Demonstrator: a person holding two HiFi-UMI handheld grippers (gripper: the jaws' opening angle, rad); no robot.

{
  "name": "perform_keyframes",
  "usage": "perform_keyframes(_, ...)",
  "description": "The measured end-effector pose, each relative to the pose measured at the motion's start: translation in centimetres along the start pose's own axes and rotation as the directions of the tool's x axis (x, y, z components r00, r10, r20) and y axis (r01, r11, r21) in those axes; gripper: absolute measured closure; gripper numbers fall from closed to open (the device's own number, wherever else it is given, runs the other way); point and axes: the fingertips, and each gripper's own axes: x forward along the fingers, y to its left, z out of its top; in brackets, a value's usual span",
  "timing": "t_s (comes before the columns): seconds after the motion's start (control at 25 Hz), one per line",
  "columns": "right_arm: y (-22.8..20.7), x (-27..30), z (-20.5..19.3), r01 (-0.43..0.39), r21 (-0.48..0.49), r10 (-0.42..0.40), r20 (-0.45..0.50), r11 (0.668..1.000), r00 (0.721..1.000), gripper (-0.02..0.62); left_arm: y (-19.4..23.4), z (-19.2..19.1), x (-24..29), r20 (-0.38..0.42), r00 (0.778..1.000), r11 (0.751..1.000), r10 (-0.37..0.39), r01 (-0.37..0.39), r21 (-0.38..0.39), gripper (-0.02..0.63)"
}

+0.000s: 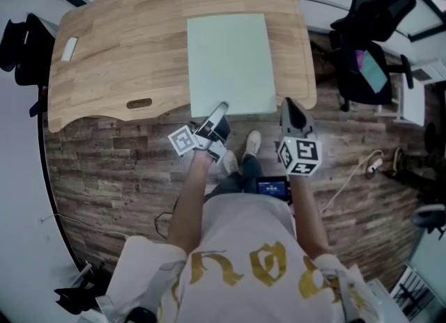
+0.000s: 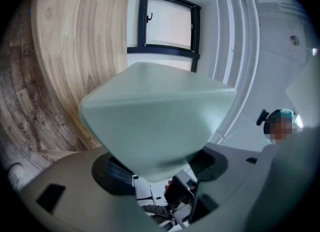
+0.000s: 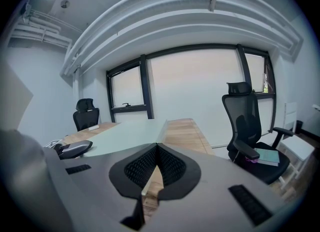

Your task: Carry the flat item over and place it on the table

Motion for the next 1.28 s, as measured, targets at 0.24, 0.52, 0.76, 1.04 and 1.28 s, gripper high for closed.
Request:
perform_keyframes(0.24,0.5,1.1,-0.9,-0.016,0.003,0.016,-0.017,1.0,1.0,0.598,1.6,0.2,-0.3,-0.011,1.0,1.0,0.019,-0.019,-0.014,0.299)
perform_keyframes(0.52,1.0,1.9,-2.0,-0.032,-0.003,0.032,-0.043,0.999,0.999,0.598,3.6,0.0,-0.7,-0.02,0.999,0.999,0.041,-0.042,-0.034,0.299)
perform_keyframes(0.76,0.9,2.3,-3.4,-0.033,0.006,0.034,-0.075,0.999,0.997,0.598,4.8,-0.2,-0.7,-0.031,0.998,0.997,0.054,-0.055,-0.048,0.299)
perform_keyframes(1.04,2.2,3.2,-4.4,-0.075,-0.006,0.074,-0.101,0.997,0.992,0.598,6.2,-0.5,-1.1,-0.048,0.997,0.996,0.068,-0.071,-0.061,0.299)
perform_keyframes(1.28,3.4,4.0,-5.5,-0.112,-0.027,0.107,-0.132,0.993,0.985,0.598,6.9,-0.5,-1.5,-0.031,0.998,0.994,0.057,-0.059,-0.09,0.299)
